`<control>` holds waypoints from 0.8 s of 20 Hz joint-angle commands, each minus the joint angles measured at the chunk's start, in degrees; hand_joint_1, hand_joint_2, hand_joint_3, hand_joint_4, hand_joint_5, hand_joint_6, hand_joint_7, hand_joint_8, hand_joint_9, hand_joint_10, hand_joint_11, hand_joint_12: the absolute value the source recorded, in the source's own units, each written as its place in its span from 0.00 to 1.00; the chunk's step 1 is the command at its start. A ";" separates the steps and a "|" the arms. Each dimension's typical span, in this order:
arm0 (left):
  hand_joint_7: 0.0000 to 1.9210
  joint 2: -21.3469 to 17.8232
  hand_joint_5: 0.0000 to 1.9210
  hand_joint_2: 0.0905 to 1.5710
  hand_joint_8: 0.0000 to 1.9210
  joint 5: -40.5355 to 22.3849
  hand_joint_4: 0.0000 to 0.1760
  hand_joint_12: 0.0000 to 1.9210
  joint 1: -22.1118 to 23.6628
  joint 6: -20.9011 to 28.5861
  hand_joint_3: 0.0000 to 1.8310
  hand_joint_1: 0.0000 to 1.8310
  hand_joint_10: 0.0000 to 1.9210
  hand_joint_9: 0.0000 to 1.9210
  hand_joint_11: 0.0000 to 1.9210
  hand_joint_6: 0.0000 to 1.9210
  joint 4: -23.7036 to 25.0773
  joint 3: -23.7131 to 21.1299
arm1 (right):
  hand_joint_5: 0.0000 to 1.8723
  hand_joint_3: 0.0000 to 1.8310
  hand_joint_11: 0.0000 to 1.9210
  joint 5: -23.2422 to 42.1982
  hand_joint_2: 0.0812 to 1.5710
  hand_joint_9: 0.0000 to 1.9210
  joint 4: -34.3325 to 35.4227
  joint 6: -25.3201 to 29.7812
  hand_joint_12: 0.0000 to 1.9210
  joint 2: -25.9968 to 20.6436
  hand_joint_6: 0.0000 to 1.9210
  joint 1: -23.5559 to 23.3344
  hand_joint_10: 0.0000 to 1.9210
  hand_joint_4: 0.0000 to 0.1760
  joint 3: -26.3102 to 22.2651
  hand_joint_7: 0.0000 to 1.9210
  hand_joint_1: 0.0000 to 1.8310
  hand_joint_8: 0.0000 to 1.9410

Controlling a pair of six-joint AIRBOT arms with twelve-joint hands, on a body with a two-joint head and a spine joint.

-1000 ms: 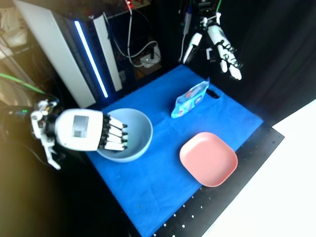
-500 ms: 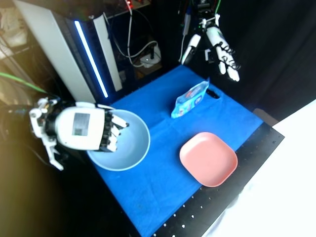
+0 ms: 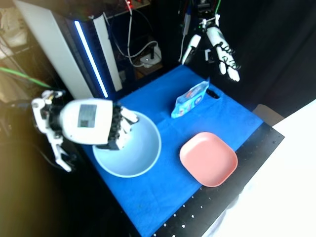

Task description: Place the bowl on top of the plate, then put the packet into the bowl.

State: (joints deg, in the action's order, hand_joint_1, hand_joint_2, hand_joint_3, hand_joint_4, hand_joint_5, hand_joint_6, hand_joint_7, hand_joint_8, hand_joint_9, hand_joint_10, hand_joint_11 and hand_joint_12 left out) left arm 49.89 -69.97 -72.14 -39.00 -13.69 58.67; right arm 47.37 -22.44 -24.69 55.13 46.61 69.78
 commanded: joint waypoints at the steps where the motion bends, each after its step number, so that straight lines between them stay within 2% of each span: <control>1: 0.00 0.41 0.03 0.55 0.00 -7.20 0.96 0.00 0.32 0.59 0.00 0.32 0.00 0.00 0.00 0.00 -0.56 0.25 | 0.46 0.00 0.79 6.12 0.83 0.78 3.05 0.01 1.00 0.71 1.00 -1.72 1.00 0.69 0.83 0.69 0.33 1.00; 2: 0.00 0.41 0.03 0.55 0.00 -7.19 0.99 0.00 0.32 0.59 0.00 0.31 0.00 0.00 0.00 0.00 -0.56 0.26 | 0.47 0.00 0.79 6.12 0.83 0.78 3.18 0.01 1.00 1.19 1.00 -2.33 1.00 0.73 1.36 0.69 0.33 1.00; 3: 0.00 0.42 0.03 0.55 0.00 -7.10 0.97 0.00 0.32 0.59 0.00 0.32 0.00 0.00 0.00 0.00 -0.56 0.29 | 0.46 0.00 0.77 6.11 0.83 0.77 3.24 0.01 1.00 1.93 0.94 -3.36 1.00 0.26 2.19 0.68 0.35 1.00; 4: 0.00 0.43 0.03 0.55 0.00 -6.94 0.96 0.00 0.32 0.59 0.00 0.32 0.00 0.00 0.00 0.00 -0.56 0.34 | 0.45 0.00 0.76 6.10 0.84 0.77 3.26 0.01 1.00 2.57 0.77 -3.95 1.00 0.00 2.83 0.67 0.33 1.00; 5: 0.00 0.47 0.03 0.55 0.00 -6.76 0.96 0.00 0.32 0.59 0.00 0.32 0.00 0.00 0.00 0.00 -0.56 0.43 | 0.47 0.00 0.74 6.08 0.85 0.76 3.32 0.01 1.00 3.65 0.73 -4.86 1.00 0.00 3.87 0.67 0.32 1.00; 6: 0.00 0.49 0.02 0.55 0.00 -6.70 0.99 0.00 0.32 0.60 0.00 0.32 0.00 0.00 0.00 0.00 -0.56 0.45 | 0.49 0.00 0.72 5.41 0.86 0.73 3.34 0.01 1.00 4.55 0.71 -5.80 1.00 0.00 4.72 0.65 0.30 0.96; 7: 0.00 0.49 0.02 0.54 0.00 -6.74 1.00 0.00 0.33 0.62 0.00 0.32 0.00 0.00 0.00 0.00 -0.56 0.47 | 0.54 0.00 0.70 4.12 0.85 0.74 3.31 0.00 1.00 5.75 0.56 -7.27 0.94 0.00 5.86 0.68 0.35 0.84; 8: 0.00 0.49 0.02 0.54 0.00 -6.74 1.00 0.00 0.33 0.64 0.00 0.32 0.00 0.00 0.00 0.00 -0.56 0.52 | 0.58 0.00 0.68 3.13 0.85 0.73 3.24 -0.06 1.00 6.66 0.45 -8.30 0.90 0.00 6.76 0.69 0.36 0.77; 9: 0.00 0.49 0.03 0.54 0.00 -6.62 1.00 0.00 0.33 0.64 0.00 0.33 0.00 0.00 0.00 0.00 -0.54 0.57 | 0.61 0.00 0.64 2.03 0.85 0.71 3.17 -0.20 0.95 7.93 0.36 -9.48 0.79 0.00 7.95 0.69 0.37 0.62; 11: 0.00 0.61 0.03 0.54 0.00 -6.49 1.00 0.00 0.34 0.64 0.00 0.33 0.00 0.00 0.00 0.00 -0.52 0.71 | 0.65 0.00 0.61 0.30 0.86 0.71 2.74 -0.60 0.87 9.84 0.29 -11.24 0.64 0.00 9.73 0.74 0.32 0.37; 12: 0.00 0.68 0.03 0.54 0.00 -6.44 1.00 0.00 0.34 0.66 0.00 0.34 0.00 0.00 0.00 0.00 -0.52 0.82 | 0.66 0.00 0.62 -1.23 0.86 0.73 2.31 -1.25 0.83 11.32 0.24 -12.54 0.57 0.00 10.79 0.78 0.33 0.27; 13: 0.00 0.70 0.03 0.53 0.00 -6.41 1.00 0.00 0.34 0.67 0.00 0.35 0.00 0.00 0.00 0.00 -0.51 0.86 | 0.61 0.00 0.64 -2.27 0.87 0.72 1.83 -1.65 0.92 12.24 0.43 -13.38 0.71 0.00 11.40 0.74 0.30 0.47; 14: 0.00 0.73 0.03 0.53 0.00 -6.36 0.99 0.00 0.35 0.70 0.00 0.35 0.00 0.00 0.00 0.00 -0.50 0.91 | 0.56 0.00 0.66 -3.68 0.87 0.71 1.05 -2.19 0.97 13.34 0.54 -14.63 0.82 0.00 12.10 0.70 0.31 0.65; 15: 0.00 0.78 0.03 0.53 0.00 -6.34 1.00 0.00 0.35 0.71 0.00 0.35 0.00 0.00 0.00 0.00 -0.50 0.99 | 0.52 0.00 0.72 -5.46 0.87 0.72 0.16 -2.87 0.99 14.58 0.72 -15.88 0.96 0.00 13.03 0.67 0.32 0.91; 16: 0.00 0.86 0.03 0.53 0.00 -6.21 1.00 0.00 0.37 0.73 0.00 0.34 0.00 0.00 0.00 0.00 -0.47 1.10 | 0.50 0.00 0.74 -6.75 0.88 0.73 -0.66 -3.19 1.00 16.03 0.80 -16.90 0.99 0.00 14.09 0.66 0.31 0.98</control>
State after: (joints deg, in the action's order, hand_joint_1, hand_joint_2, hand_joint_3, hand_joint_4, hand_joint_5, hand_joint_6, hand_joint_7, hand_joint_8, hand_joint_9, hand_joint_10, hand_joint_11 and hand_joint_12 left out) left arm 50.52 -69.34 -72.14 -38.76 -13.54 59.40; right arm 35.57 -24.77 -27.68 71.24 30.72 83.90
